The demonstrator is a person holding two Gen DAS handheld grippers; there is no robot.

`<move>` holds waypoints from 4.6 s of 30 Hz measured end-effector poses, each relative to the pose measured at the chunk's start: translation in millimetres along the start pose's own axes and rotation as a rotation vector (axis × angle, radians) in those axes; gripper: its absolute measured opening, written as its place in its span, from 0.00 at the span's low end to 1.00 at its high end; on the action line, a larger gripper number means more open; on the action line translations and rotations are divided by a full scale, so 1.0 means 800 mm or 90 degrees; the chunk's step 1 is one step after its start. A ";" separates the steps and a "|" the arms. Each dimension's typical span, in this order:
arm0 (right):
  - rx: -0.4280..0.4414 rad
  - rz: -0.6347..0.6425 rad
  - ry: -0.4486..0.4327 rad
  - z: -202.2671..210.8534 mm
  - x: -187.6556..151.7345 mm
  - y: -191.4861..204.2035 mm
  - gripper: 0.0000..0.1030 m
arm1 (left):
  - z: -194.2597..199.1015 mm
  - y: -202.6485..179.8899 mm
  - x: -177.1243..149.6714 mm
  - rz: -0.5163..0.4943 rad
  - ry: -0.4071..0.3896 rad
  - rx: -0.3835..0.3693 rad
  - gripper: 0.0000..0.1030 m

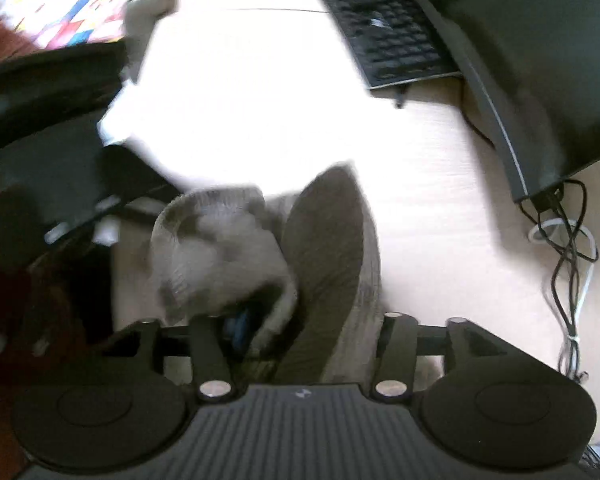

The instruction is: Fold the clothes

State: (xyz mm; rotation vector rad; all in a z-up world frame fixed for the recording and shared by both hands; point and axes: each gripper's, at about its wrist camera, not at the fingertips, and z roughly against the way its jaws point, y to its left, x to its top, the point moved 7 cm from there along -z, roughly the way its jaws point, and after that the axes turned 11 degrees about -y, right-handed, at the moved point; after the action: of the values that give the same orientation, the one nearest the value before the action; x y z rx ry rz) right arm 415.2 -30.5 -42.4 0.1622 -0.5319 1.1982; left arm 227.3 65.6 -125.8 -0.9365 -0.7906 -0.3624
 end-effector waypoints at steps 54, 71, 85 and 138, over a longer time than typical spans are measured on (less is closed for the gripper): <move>-0.124 -0.585 -0.280 0.003 -0.181 -0.085 0.76 | 0.044 0.010 0.085 0.009 -0.088 0.215 0.96; -0.218 -0.878 -0.349 0.118 -0.255 0.017 1.00 | -0.145 0.046 0.133 -0.205 0.140 0.041 0.99; -0.241 -0.727 -0.247 0.011 -0.195 -0.054 0.90 | -0.088 0.075 0.092 -0.039 0.059 0.087 0.96; -0.229 -0.520 -0.225 -0.017 -0.129 0.016 1.00 | 0.022 0.111 0.149 0.071 -0.125 0.390 1.00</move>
State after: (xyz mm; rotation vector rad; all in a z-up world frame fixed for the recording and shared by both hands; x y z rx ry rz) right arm 380.5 -107.3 -105.1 0.2523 -0.8720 0.2650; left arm 351.9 135.7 -82.8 -0.4377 -0.9504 0.0778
